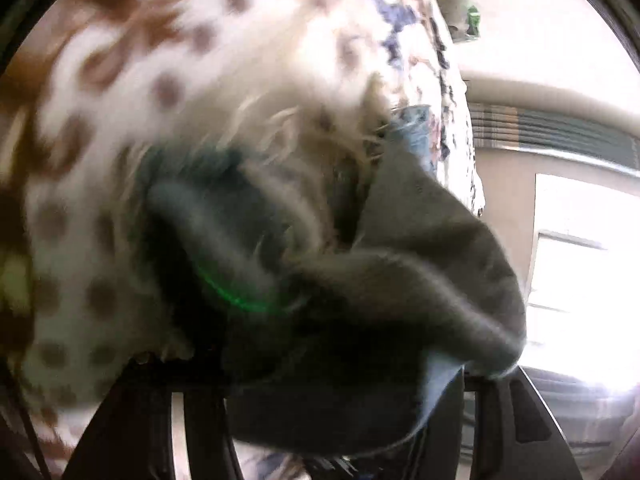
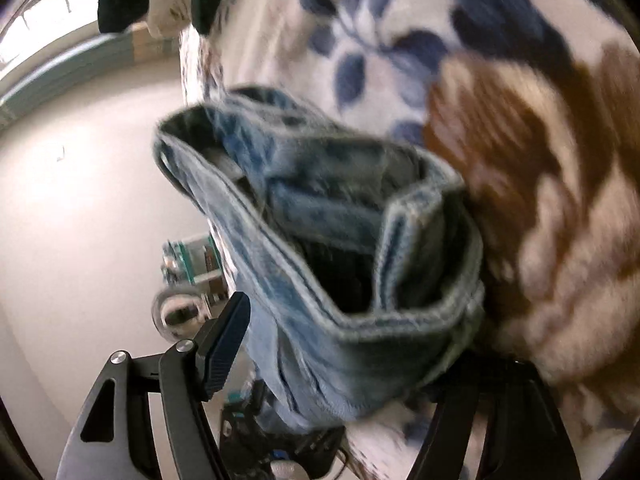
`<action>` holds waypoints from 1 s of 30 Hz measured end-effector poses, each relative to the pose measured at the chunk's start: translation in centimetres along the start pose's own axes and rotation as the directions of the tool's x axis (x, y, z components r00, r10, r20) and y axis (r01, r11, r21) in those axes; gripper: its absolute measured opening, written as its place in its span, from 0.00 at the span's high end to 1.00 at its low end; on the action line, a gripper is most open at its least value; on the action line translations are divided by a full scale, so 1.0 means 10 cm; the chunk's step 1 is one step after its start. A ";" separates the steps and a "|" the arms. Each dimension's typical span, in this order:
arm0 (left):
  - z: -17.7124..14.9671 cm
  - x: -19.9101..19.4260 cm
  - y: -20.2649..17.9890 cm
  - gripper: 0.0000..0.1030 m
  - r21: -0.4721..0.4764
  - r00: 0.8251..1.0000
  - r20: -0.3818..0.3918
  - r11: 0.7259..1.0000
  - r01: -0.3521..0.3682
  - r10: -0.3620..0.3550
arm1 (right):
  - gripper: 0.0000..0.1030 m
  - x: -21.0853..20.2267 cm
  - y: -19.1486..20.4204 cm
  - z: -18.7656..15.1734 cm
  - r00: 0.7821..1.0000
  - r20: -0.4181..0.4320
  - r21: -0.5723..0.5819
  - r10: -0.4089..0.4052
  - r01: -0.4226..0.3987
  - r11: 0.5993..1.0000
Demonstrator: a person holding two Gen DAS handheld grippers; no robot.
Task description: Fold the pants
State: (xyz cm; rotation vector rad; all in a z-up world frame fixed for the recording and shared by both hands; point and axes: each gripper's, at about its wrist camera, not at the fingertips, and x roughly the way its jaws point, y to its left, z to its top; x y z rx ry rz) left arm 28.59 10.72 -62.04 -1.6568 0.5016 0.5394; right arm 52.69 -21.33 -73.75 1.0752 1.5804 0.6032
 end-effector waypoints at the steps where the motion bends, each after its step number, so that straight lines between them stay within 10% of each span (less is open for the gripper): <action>1: 0.02 0.01 -0.07 0.66 0.028 1.000 0.008 1.000 -0.014 0.014 | 0.59 0.01 0.04 0.01 0.999 0.016 -0.007 -0.032 0.032 0.999; 7: 0.13 -0.05 -0.74 0.81 0.229 0.997 -0.046 0.972 -0.051 0.063 | 0.79 0.01 0.42 -0.05 0.996 0.050 -0.041 -0.069 0.071 0.997; 17: 0.10 0.16 -2.13 0.81 0.334 0.963 -0.256 0.943 0.011 0.080 | 0.81 -0.62 1.32 -0.04 0.976 0.218 -0.006 0.016 -0.015 1.000; 21: -0.22 0.48 -2.85 0.81 0.428 0.926 -0.369 0.899 0.090 0.083 | 0.81 -1.10 1.57 0.14 0.938 0.338 0.004 0.069 -0.075 0.997; 30: -0.70 1.82 -4.89 0.81 0.553 0.828 -0.560 0.753 0.355 0.021 | 0.81 -2.11 2.54 0.86 0.779 0.598 -0.085 0.187 -0.170 0.982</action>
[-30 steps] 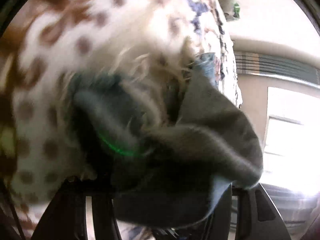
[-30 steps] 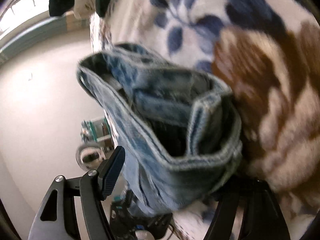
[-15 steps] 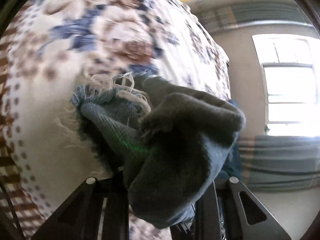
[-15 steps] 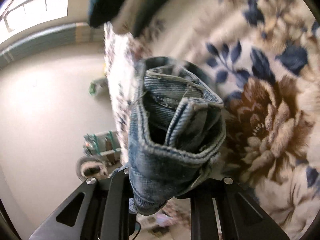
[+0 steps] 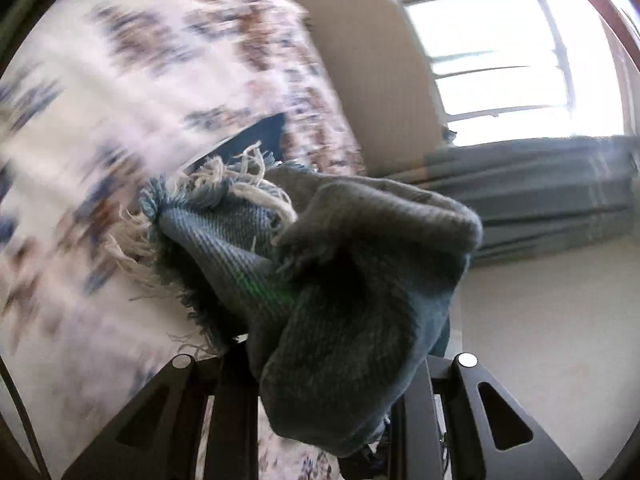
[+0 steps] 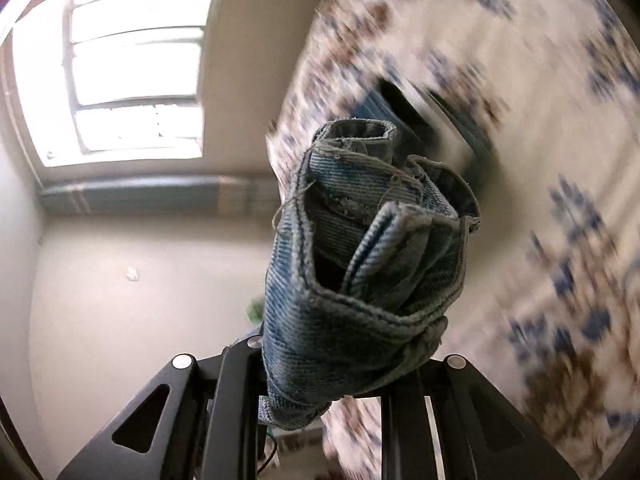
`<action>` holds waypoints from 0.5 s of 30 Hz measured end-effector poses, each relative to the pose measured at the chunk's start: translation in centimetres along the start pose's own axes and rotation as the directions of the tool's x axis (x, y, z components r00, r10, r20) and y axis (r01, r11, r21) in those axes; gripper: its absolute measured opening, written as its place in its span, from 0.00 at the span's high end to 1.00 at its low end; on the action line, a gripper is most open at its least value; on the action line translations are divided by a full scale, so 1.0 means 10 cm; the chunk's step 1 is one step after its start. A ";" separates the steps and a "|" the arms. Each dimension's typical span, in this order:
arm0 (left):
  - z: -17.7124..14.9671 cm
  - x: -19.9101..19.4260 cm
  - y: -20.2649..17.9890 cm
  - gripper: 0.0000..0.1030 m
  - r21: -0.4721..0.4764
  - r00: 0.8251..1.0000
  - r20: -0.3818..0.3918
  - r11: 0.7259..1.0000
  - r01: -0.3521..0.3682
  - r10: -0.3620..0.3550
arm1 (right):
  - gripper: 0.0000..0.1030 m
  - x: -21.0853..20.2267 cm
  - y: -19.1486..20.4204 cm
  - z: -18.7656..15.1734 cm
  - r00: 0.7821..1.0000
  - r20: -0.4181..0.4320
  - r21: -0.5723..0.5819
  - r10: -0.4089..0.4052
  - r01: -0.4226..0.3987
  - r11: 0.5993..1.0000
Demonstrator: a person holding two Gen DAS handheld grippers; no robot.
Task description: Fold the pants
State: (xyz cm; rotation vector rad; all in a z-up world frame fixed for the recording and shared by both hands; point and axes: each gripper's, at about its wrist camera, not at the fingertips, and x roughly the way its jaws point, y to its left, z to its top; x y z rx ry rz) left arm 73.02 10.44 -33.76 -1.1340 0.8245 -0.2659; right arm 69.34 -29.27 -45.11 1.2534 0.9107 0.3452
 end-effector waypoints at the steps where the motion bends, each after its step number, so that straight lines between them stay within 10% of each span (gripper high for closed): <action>1: 0.13 0.12 -0.10 0.81 0.018 1.000 -0.006 1.000 0.020 -0.020 | 0.81 0.02 0.08 0.11 1.000 0.017 -0.010 0.009 -0.009 1.000; 8: 1.19 1.07 -0.48 0.81 0.130 0.990 -0.040 0.982 0.137 -0.133 | 0.81 0.72 0.60 1.18 0.988 0.130 -0.134 0.078 -0.060 0.989; 15: 1.36 1.91 0.80 0.80 0.068 0.981 -0.190 0.997 -0.034 0.046 | 0.81 1.66 -0.40 1.40 0.993 0.092 -0.076 -0.071 0.078 0.994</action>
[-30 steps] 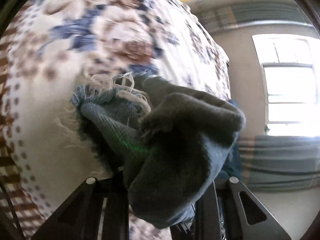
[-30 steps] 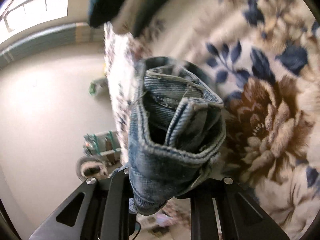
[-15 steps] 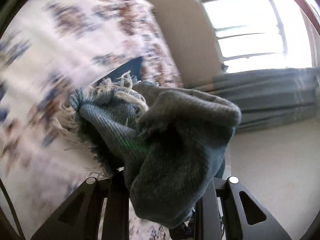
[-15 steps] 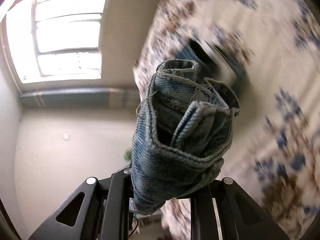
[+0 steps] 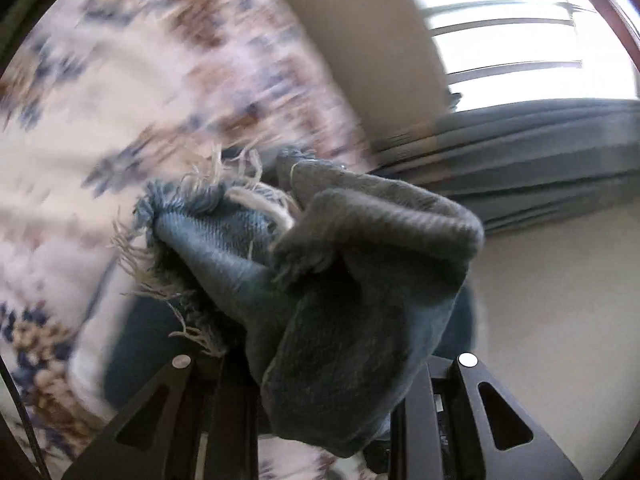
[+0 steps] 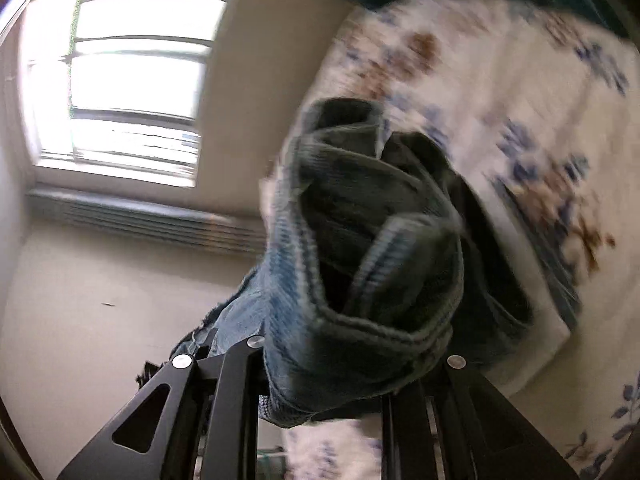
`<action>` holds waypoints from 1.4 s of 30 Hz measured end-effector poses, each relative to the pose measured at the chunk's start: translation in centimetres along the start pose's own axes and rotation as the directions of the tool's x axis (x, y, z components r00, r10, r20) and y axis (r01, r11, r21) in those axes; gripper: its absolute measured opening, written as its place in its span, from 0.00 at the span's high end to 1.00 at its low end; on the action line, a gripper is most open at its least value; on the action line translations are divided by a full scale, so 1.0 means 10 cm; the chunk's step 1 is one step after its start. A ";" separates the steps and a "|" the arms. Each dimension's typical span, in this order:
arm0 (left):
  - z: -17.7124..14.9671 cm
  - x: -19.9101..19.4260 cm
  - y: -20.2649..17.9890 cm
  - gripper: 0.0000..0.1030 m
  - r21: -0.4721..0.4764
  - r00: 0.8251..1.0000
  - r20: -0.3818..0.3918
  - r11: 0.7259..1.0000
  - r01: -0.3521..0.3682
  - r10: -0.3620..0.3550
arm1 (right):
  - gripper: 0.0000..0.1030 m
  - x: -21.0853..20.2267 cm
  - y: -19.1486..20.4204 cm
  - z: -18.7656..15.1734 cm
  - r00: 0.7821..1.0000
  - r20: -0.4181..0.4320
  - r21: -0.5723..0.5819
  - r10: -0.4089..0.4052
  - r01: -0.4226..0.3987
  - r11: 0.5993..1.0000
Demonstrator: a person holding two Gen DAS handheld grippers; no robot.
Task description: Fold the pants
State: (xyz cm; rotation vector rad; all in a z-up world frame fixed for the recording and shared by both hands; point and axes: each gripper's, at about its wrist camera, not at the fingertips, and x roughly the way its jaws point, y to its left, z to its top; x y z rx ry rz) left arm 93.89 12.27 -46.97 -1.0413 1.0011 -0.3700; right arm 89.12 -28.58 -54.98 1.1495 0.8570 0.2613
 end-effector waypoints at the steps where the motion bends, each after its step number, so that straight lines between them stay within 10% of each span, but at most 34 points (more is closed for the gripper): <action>1: -0.06 0.04 0.12 0.80 -0.020 1.000 -0.023 1.000 -0.015 0.015 | 0.81 0.07 -0.16 -0.05 1.000 -0.011 0.018 -0.016 0.016 1.000; 6: -0.12 0.05 0.46 0.77 -0.081 0.993 -0.117 0.997 -0.006 -0.003 | 0.73 0.22 -0.54 -0.13 0.999 -0.044 0.126 -0.004 0.009 0.992; 10: -0.22 -0.27 0.12 0.55 0.057 0.983 -0.092 0.986 -0.156 0.161 | 0.31 0.12 -0.27 -0.14 0.993 -0.070 0.026 -0.098 0.100 0.995; 11: -0.25 -0.35 0.00 0.35 0.127 0.970 -0.057 0.966 -0.226 0.235 | 0.15 0.07 -0.19 -0.15 0.990 -0.062 -0.007 -0.123 0.123 0.992; 14: -0.46 -0.66 -0.34 0.20 0.319 0.912 0.094 0.856 -0.407 0.399 | 0.10 -0.21 0.15 -0.27 0.963 -0.017 -0.123 -0.270 0.266 0.956; 16: -0.63 -0.87 -0.59 0.17 0.408 0.868 0.180 0.768 -0.495 0.464 | 0.10 -0.44 0.42 -0.42 0.914 0.046 -0.228 -0.403 0.403 0.887; 20: -1.02 -1.20 -0.99 0.15 0.501 0.784 0.279 0.613 -0.611 0.555 | 0.10 -0.87 1.06 -0.90 0.739 0.257 -0.426 -0.623 0.665 0.613; 24: -1.39 -1.47 -1.26 0.15 0.542 0.740 0.332 0.524 -0.657 0.585 | 0.10 -1.46 1.57 -1.39 0.633 0.390 -0.462 -0.669 0.763 0.452; 34: -2.53 -2.67 -2.15 0.15 0.607 0.743 0.439 0.443 -0.660 0.506 | 0.10 -3.40 2.83 -2.54 0.632 0.476 -0.440 -0.611 0.773 0.457; 42: -3.45 -3.63 -2.63 0.15 0.604 0.752 0.495 0.449 -0.658 0.435 | 0.10 -4.72 3.51 -3.51 0.671 0.542 -0.507 -0.507 0.742 0.439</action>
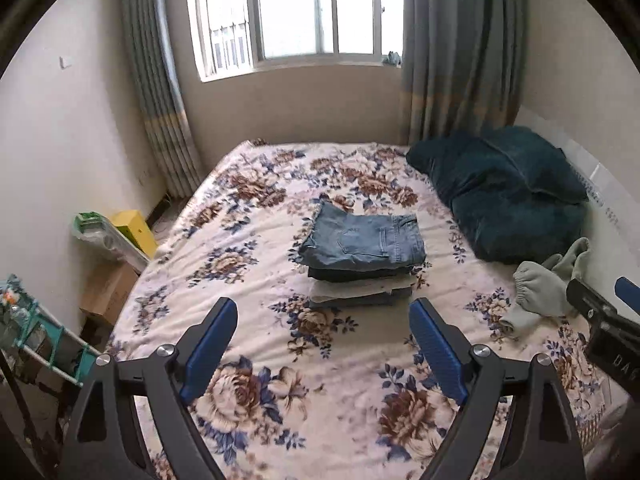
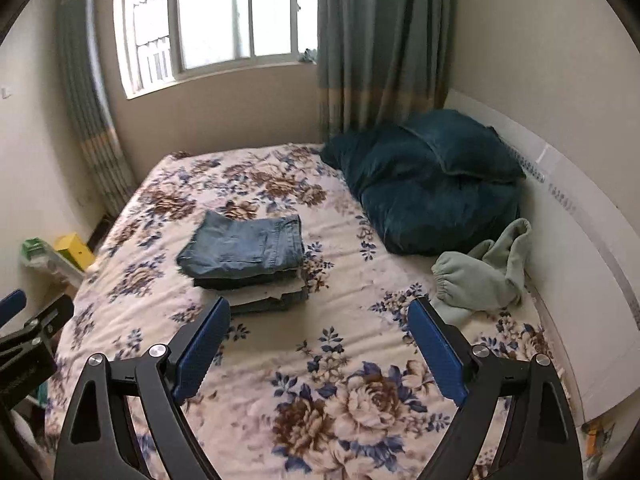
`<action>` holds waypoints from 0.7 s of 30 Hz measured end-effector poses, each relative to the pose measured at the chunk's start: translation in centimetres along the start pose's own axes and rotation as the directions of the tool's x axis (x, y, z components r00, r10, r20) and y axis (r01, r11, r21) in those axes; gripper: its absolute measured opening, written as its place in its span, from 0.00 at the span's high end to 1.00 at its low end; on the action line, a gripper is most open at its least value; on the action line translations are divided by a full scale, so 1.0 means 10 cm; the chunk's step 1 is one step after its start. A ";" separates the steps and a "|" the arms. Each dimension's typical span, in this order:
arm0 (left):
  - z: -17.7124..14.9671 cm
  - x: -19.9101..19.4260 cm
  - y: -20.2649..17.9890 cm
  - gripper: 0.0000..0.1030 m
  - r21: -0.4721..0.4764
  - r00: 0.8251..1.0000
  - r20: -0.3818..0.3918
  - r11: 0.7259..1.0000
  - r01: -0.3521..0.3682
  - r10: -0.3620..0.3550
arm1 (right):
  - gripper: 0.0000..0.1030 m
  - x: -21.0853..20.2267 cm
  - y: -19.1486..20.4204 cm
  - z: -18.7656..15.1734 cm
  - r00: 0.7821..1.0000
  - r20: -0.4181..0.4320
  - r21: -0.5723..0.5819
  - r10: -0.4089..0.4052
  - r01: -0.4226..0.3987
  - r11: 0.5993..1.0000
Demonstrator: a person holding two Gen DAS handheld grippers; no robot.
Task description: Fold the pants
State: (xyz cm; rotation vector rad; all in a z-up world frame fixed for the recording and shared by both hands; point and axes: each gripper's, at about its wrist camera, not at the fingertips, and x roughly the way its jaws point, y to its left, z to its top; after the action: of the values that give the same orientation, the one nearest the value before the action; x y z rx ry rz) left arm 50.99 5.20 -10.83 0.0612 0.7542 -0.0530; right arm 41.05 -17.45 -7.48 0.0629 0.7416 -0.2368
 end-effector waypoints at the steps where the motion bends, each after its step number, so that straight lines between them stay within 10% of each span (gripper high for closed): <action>1: -0.05 -0.18 -0.01 0.15 -0.006 1.000 0.011 1.000 0.002 -0.002 | 0.10 -0.19 -0.01 -0.04 1.000 0.010 -0.011 0.003 -0.002 1.000; 21: -0.51 -1.85 0.13 0.04 -0.033 0.996 0.084 0.999 -0.013 0.016 | 0.10 -2.45 -0.30 -0.63 0.992 0.075 -0.018 0.102 -0.101 0.995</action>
State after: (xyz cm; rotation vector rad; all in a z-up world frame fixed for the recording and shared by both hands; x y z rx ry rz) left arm 34.15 7.41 -1.77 0.0329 0.6699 -0.0296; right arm 18.74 -14.76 4.48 0.0778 0.6626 -0.1359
